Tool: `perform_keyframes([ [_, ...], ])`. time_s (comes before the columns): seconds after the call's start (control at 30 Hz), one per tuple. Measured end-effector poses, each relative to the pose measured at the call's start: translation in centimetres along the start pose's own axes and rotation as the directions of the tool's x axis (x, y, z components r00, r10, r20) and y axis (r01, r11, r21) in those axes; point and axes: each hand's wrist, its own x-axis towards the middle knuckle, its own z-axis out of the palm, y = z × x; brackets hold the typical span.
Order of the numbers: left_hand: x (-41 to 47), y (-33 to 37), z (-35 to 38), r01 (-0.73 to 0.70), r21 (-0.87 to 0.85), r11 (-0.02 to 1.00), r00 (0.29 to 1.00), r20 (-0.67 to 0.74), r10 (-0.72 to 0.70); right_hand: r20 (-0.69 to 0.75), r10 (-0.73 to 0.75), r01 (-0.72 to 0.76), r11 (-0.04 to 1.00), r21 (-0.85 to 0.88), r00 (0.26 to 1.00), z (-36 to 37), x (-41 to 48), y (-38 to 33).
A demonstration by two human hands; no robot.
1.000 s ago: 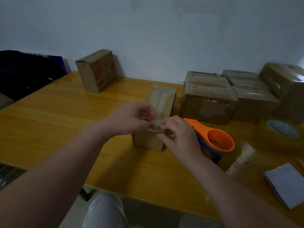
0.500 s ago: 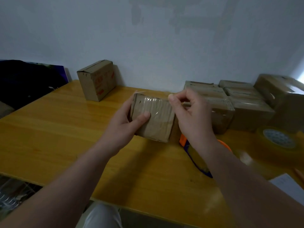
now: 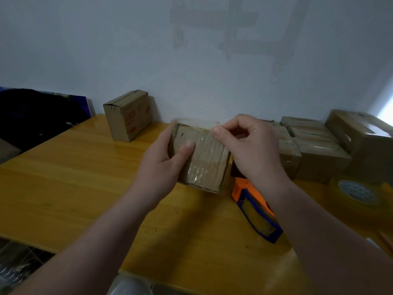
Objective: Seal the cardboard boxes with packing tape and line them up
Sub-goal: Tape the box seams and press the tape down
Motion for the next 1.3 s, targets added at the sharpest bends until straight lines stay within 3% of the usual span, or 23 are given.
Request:
perform_keyframes([
  [0.13, -0.7, 0.5, 0.4, -0.125, 0.321, 0.939, 0.989, -0.033, 0.143, -0.064, 0.035, -0.032, 0.999, 0.038, 0.997, 0.5, -0.1, 0.1],
  [0.3, -1.5, 0.3, 0.7, -0.184, 0.682, 0.708, 0.973, 0.027, 0.228, -0.105, 0.071, -0.068, 0.997, 0.038, 0.992, 0.9, -0.3, 0.3],
  [0.37, -1.7, 0.2, 0.8, -0.179, 0.78, 0.6, 0.97, 0.037, 0.241, -0.11, 0.071, -0.068, 0.997, 0.03, 0.991, 0.9, -0.3, 0.4],
  [0.47, -2.1, 0.0, 1.1, -0.165, 0.828, 0.536, 0.974, 0.051, 0.222, -0.115, 0.065, -0.062, 0.998, 0.026, 0.991, 1.0, -0.3, 0.5],
  [0.63, -2.7, -0.8, 1.3, -0.227, 0.795, 0.563, 0.966, 0.11, 0.234, -0.129, 0.086, -0.084, 0.996, 0.02, 0.988, 0.9, -0.4, 0.8],
  [0.7, -2.9, -0.7, 1.0, -0.278, 0.702, 0.656, 0.955, 0.125, 0.27, -0.127, 0.095, -0.093, 0.995, 0.021, 0.987, 0.6, -0.5, 0.9],
  [0.77, -2.5, -0.8, 0.3, -0.273, 0.507, 0.818, 0.952, 0.022, 0.304, -0.1, 0.087, -0.086, 0.996, 0.016, 0.991, 0.2, -0.6, 1.0],
  [0.87, -1.0, -0.3, -0.7, -0.255, 0.363, 0.896, 0.938, -0.132, 0.321, -0.049, 0.066, -0.064, 0.997, 0.033, 0.997, -0.1, -0.7, 1.1],
  [1.0, 0.8, 0.7, -1.7, -0.188, 0.292, 0.938, 0.978, -0.031, 0.206, 0.03, 0.04, -0.042, 0.997, 0.072, 0.999, -0.1, -0.8, 1.0],
  [1.07, 1.4, 1.0, -2.3, -0.161, 0.177, 0.971, 0.987, 0.02, 0.16, 0.083, 0.04, -0.049, 0.993, 0.105, 0.996, -0.1, -1.0, 1.2],
  [1.17, 2.1, 0.2, -2.9, -0.162, 0.071, 0.984, 0.985, 0.076, 0.156, 0.12, 0.003, -0.018, 0.992, 0.123, 0.993, 0.1, -1.4, 1.6],
  [1.3, 2.1, -1.2, -3.0, -0.186, 0.058, 0.981, 0.977, 0.119, 0.178, 0.116, -0.11, 0.1, 0.991, 0.088, 0.987, 0.0, -1.9, 2.5],
])
